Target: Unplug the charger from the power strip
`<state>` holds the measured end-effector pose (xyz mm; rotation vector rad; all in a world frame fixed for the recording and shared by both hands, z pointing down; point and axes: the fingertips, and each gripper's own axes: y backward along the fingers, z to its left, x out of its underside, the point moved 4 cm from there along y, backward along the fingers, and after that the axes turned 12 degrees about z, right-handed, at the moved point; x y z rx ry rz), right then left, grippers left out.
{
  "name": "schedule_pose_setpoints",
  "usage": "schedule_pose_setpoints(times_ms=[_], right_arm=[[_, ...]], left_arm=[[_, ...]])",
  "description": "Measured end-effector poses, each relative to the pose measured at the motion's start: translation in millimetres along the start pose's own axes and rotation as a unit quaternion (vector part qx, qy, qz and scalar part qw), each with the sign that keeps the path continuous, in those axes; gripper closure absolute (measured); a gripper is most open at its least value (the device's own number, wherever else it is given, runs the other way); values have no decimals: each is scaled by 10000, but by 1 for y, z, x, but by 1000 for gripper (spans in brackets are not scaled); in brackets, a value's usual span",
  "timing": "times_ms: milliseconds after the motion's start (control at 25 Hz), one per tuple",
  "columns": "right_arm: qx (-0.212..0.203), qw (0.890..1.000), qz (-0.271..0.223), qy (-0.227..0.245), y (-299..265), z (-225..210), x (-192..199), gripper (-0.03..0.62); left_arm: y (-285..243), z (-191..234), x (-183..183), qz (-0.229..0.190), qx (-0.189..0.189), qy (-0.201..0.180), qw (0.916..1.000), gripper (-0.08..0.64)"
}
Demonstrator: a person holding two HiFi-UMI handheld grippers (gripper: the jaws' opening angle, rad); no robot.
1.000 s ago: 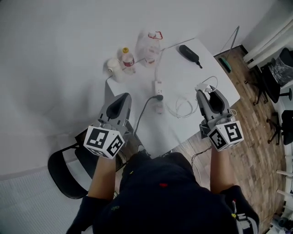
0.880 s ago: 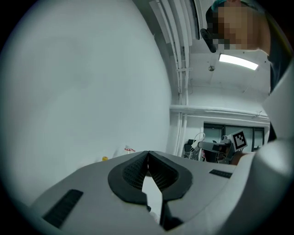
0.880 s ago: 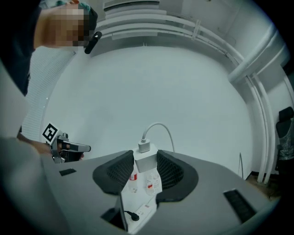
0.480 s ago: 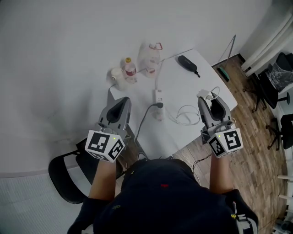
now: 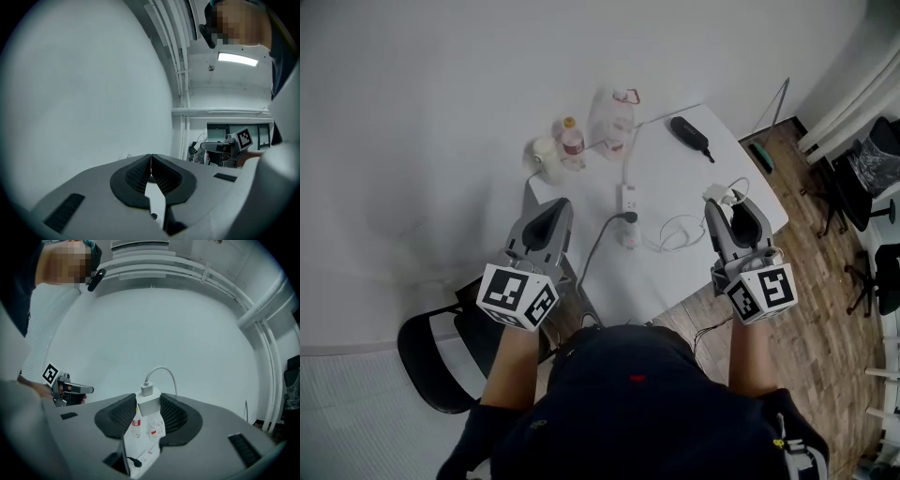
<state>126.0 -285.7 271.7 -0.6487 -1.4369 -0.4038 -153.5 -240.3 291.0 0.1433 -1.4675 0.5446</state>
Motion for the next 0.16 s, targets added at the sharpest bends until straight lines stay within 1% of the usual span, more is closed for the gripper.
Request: schedule_pose_setpoints(times_ms=[160], right_arm=[[-12, 10000, 22, 48, 0, 0, 1, 423]], left_arm=[[-3, -4, 2, 65, 9, -108, 9999, 537]])
